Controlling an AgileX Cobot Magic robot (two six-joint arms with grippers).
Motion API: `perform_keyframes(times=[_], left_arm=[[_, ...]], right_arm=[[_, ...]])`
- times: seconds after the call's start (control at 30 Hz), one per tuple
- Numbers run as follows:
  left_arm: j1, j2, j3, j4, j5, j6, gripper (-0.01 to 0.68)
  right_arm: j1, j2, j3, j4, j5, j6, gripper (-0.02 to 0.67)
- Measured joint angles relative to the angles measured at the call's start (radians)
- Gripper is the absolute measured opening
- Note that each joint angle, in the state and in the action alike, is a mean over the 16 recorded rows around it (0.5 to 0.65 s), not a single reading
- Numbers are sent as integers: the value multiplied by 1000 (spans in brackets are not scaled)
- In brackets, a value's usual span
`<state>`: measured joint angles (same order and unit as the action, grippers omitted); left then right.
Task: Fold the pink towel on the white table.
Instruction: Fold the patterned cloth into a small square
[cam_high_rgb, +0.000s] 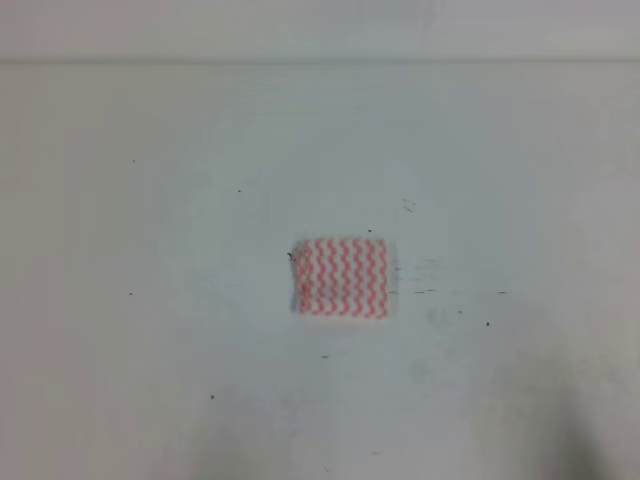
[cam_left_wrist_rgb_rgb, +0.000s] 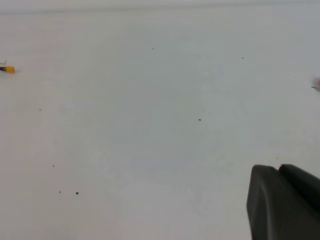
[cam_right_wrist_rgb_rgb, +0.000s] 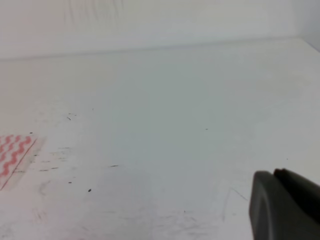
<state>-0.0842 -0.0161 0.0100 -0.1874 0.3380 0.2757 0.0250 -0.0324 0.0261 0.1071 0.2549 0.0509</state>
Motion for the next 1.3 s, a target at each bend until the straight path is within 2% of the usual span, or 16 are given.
perform_keyframes(times=[1.3], left_arm=[[1,-8,-1,0,3,0,0]], right_arm=[[0,2,-3,4,2,0,-2]])
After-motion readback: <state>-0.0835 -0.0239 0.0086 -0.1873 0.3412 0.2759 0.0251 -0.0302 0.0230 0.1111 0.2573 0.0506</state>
